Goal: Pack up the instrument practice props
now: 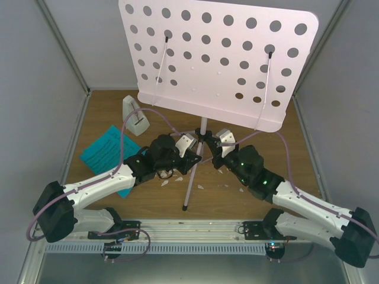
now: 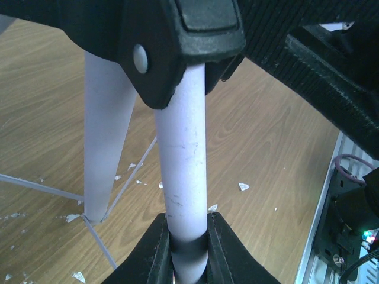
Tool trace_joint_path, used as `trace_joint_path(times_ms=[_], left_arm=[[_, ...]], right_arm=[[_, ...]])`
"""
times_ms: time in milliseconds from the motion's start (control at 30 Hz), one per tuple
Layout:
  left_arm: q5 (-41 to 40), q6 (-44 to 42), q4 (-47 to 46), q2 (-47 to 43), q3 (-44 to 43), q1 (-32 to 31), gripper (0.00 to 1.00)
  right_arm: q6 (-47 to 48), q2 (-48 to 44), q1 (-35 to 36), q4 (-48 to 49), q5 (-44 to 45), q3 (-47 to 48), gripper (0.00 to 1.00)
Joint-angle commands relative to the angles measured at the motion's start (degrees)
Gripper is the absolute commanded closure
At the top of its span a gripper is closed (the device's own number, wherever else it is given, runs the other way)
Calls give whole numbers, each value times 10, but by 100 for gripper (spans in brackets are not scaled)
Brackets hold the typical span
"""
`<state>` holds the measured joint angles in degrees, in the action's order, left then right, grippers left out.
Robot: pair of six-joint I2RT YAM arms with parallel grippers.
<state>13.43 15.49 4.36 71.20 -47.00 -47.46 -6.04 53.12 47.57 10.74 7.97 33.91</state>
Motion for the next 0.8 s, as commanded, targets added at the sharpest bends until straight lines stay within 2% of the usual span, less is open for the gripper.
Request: trace_joint_path(times_ms=[0,267,367,467,533,633,767], left_arm=[[-22,-30,-21,9,-14,4,100],[-18,-28,-22,11,-15,4,100],[-19,-28,-21,10,-13,4,100],[-21,-27,-19,9,-13,4,100],[-22,-27,-17,8,-12,4,100],[-21,-26,-17,7,-9,4,100],[-17,-24,-20,10,-10,4,100]], right_arm=[[126,20,56,-29,80,0,86],[190,42,107,-24,165,0,84],[173,27,111,-19,184,4,76],[144,-22,111,7,182,-11,60],[112,-87,107,40,172,-52,50],[30,-161,50,49,94,-97,41],[-77,-220,-123,52,-114,-139,38]])
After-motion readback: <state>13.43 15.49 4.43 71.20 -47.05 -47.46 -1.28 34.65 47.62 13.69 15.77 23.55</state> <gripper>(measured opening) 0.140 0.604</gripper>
